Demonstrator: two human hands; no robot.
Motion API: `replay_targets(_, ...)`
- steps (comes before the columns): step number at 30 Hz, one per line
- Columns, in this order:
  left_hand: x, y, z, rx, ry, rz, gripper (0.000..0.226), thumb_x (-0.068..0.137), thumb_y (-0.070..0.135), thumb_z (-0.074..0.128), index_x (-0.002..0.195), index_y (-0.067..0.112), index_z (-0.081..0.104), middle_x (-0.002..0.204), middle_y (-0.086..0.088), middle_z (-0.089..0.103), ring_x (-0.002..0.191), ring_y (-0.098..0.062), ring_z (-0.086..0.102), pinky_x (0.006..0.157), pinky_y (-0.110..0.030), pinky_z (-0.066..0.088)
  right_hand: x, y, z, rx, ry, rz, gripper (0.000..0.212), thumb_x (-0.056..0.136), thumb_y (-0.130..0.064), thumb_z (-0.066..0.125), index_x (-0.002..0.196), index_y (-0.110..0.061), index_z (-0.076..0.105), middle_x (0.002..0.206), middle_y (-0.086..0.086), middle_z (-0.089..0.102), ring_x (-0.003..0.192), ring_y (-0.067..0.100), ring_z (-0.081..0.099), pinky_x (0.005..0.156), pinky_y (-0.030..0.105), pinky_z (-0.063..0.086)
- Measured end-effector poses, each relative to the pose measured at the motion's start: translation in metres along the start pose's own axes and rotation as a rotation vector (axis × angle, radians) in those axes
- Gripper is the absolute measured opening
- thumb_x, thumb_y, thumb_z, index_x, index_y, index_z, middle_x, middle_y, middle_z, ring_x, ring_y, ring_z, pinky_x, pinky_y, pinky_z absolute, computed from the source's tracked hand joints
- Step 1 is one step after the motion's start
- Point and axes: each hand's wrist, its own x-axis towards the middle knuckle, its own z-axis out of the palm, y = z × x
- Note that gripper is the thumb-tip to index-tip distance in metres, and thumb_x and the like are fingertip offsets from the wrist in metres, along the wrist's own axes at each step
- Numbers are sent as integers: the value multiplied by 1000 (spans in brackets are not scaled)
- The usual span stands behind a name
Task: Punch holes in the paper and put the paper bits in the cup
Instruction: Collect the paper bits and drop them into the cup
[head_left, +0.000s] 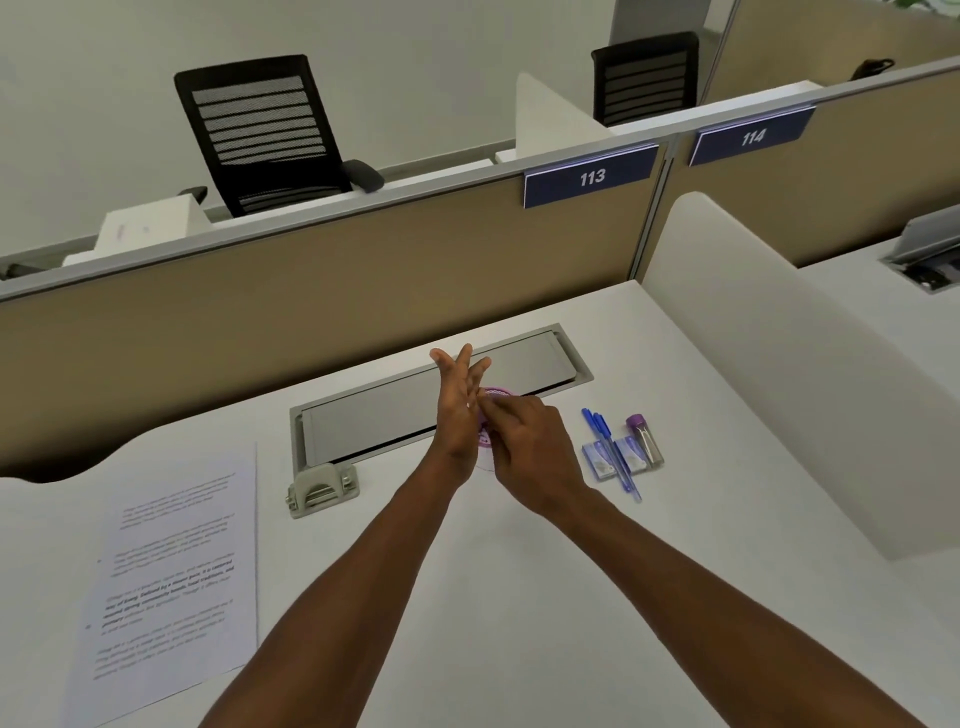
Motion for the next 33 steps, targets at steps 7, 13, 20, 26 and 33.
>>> replay_targets(7,0,0,6,53,1,12,96,74,78,14,155,29,26,160,-2,35,148,-25,31,109,-34,31,0,7,-1,-121,29,-12,40,83,-32,73,116,-11,67,105,10,72,90,26,68,83,35,53)
replay_targets(13,5,-6,1,143,-5,38,83,86,72,8,156,31,26,160,3,33,117,4,55,84,-9,46,-2,5,4,-206,9,-71,44,79,-30,79,117,-13,66,111,11,70,97,29,66,86,40,52)
replay_targets(20,5,-9,0,129,14,25,73,94,65,6,155,31,28,158,3,36,128,-6,50,97,-21,39,2,7,5,-177,10,-69,43,78,-29,79,115,-13,67,106,10,71,93,28,67,84,41,52)
replay_targets(26,0,1,5,148,-17,95,133,45,106,25,154,31,29,157,7,36,133,-5,33,103,-23,28,3,14,5,-112,40,72,30,72,-29,83,95,-12,73,91,9,74,79,25,68,77,35,53)
replay_targets(33,-1,-5,-4,197,78,63,82,83,73,14,151,34,36,154,8,42,142,-18,36,102,-18,33,22,18,4,-109,-10,251,38,81,-46,72,92,-11,74,89,9,74,80,23,66,77,30,49)
